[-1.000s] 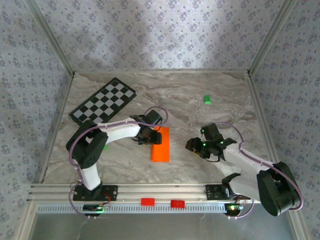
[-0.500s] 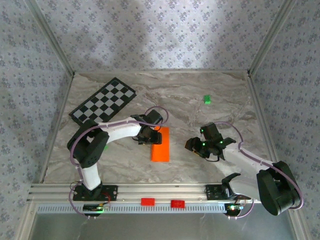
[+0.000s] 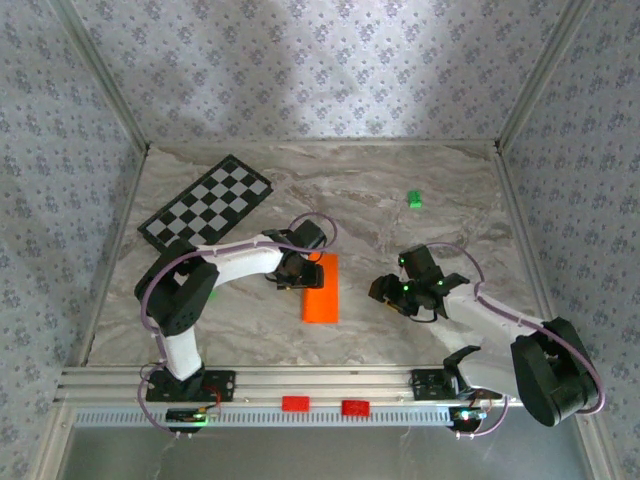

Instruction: Fold a paper plane with a square sheet of paper (pick it up from the middle)

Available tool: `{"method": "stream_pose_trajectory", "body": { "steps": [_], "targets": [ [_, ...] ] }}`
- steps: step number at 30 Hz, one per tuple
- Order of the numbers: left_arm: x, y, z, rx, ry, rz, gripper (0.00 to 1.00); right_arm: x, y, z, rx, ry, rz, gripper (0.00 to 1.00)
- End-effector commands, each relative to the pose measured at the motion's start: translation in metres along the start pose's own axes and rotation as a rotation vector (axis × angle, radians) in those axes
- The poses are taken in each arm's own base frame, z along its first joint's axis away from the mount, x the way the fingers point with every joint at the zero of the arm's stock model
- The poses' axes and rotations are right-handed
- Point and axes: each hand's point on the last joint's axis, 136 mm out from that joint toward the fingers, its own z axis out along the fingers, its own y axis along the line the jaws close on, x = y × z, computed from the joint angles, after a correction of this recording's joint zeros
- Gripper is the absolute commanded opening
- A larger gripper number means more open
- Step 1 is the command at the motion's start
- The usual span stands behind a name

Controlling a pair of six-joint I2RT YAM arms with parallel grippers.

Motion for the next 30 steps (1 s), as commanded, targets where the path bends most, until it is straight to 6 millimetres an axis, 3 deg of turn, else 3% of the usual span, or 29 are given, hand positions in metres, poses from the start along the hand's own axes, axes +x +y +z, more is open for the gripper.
{"method": "stream_pose_trajectory", "body": {
  "steps": [1, 23, 30],
  "targets": [
    [0.011, -0.015, 0.039, 0.063, 0.038, 0.037, 0.67, -0.002, 0.005, -0.001, 0.007, 0.0, -0.008, 0.54],
    [0.009, -0.017, 0.043, 0.056, 0.024, 0.059, 0.67, 0.0, 0.027, 0.008, -0.021, 0.025, -0.049, 0.54],
    [0.01, -0.017, 0.044, 0.06, 0.03, 0.045, 0.67, -0.001, 0.055, 0.011, -0.121, 0.021, -0.099, 0.45]
  ]
}}
